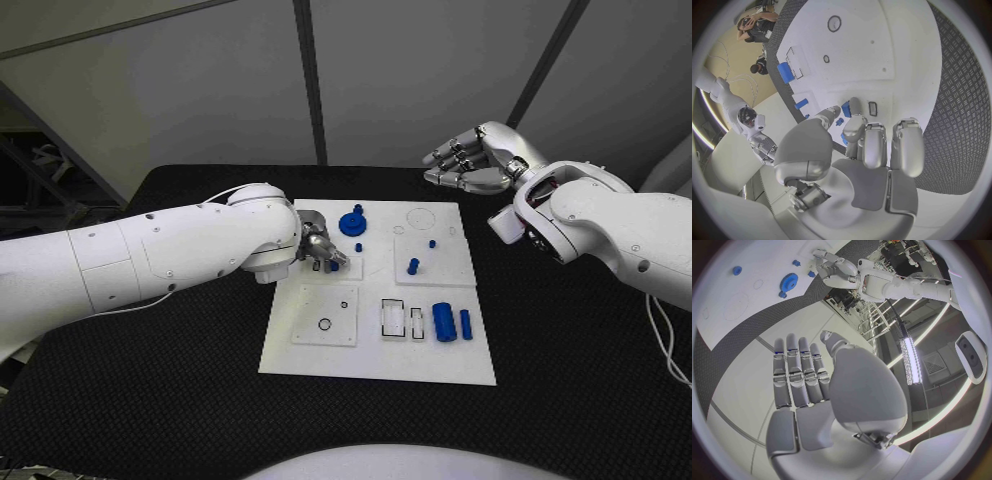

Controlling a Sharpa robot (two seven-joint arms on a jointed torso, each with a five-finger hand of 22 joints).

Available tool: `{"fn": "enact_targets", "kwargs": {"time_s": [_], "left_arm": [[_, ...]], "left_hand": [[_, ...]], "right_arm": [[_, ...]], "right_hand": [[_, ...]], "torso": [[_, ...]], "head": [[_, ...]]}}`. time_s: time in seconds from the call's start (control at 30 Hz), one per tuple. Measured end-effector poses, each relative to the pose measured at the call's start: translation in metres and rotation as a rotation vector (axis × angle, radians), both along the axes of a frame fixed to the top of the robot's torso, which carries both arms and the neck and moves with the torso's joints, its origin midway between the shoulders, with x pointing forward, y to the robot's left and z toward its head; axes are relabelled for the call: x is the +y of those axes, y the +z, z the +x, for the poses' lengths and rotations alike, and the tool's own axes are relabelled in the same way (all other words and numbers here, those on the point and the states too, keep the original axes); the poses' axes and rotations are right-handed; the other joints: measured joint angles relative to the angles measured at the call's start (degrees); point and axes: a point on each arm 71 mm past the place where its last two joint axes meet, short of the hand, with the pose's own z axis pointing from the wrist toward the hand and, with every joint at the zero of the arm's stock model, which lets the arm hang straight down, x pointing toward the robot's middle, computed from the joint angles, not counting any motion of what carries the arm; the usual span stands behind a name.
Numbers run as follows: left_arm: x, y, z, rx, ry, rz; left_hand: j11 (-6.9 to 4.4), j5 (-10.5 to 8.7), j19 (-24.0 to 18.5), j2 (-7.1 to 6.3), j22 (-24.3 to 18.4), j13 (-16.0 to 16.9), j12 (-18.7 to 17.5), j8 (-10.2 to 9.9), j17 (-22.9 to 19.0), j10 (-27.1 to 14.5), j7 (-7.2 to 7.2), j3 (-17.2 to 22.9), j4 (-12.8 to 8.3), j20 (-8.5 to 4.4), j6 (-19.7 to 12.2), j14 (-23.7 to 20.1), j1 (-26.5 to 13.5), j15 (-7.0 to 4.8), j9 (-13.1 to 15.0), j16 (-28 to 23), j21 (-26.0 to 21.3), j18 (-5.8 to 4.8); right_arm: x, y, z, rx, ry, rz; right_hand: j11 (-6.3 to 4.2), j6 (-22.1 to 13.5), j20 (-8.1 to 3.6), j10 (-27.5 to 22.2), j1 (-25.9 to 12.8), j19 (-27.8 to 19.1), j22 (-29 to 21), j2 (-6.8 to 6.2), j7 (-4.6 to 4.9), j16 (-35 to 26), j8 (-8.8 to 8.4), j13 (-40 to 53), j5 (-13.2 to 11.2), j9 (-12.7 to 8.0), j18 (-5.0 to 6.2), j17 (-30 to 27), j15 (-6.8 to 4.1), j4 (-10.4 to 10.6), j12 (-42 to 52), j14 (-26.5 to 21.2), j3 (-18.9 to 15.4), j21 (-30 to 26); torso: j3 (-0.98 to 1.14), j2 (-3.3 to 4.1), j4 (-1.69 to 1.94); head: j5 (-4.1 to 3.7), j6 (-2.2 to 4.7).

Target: Assemble the parts on the task board

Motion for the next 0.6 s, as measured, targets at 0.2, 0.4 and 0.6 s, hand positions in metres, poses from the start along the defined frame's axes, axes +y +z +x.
{"fn": "enact_targets", "kwargs": {"time_s": [0.2, 0.4, 0.6], "left_arm": [[0.0015, 0.0001, -0.0001, -0.002, 0.004, -0.001], [0.0030, 0.0008, -0.0006, -0.006, 0.008, -0.005], [0.0047, 0.0054, -0.0005, -0.016, 0.016, -0.020]], "left_hand": [[0.15, -1.30, 0.00, 0.38, 0.00, 0.09, 0.11, -0.13, 0.00, -0.15, -0.11, -2.44, 1.34, 0.00, 0.11, 0.00, 0.38, 0.00, -0.20, 0.00, 0.00, 0.00], [0.15, -1.51, 0.00, 0.68, 0.00, 0.14, 0.11, -0.35, 0.00, -0.15, -0.11, -3.36, 1.82, 0.00, 0.11, 0.00, 0.69, 0.01, -0.26, 0.00, 0.00, 0.00], [0.15, -1.51, 0.00, 0.35, 0.00, 0.10, 0.11, -0.35, 0.00, -0.15, -0.11, -4.58, 2.53, 0.00, 0.10, -0.01, 1.02, 0.02, -0.30, 0.00, 0.00, 0.01]], "right_arm": [[-0.0007, -0.0001, 0.0000, 0.001, -0.001, -0.001], [-0.0009, -0.0001, 0.0000, 0.002, -0.001, -0.001], [-0.0016, -0.0003, 0.0004, 0.003, -0.003, -0.002]], "right_hand": [[0.00, 0.00, 0.00, 0.00, -0.22, 0.00, -0.06, -0.22, 0.00, 0.00, -0.06, 0.00, 0.00, 0.00, 0.00, 0.00, 0.00, 0.00, 0.00, 0.00, 0.00, -0.06], [0.00, 0.00, 0.00, 0.00, -0.22, 0.00, -0.13, -0.22, 0.00, -0.21, -0.21, -0.05, 0.00, 0.00, -0.01, -0.06, 0.00, 0.15, 0.00, 0.00, -0.15, -0.23], [0.00, 0.00, 0.00, 0.00, -0.22, 0.00, -0.21, -0.22, 0.00, -0.21, -0.21, -0.11, 0.00, 0.00, -0.01, -0.12, 0.21, 0.15, 0.00, -0.21, -0.15, -0.45]], "torso": [[0.00, 0.00, 0.00], [0.00, -0.01, 0.00], [-0.02, -0.01, 0.00]], "head": [[0.03, 0.01], [0.05, 0.07], [0.07, 0.08]]}}
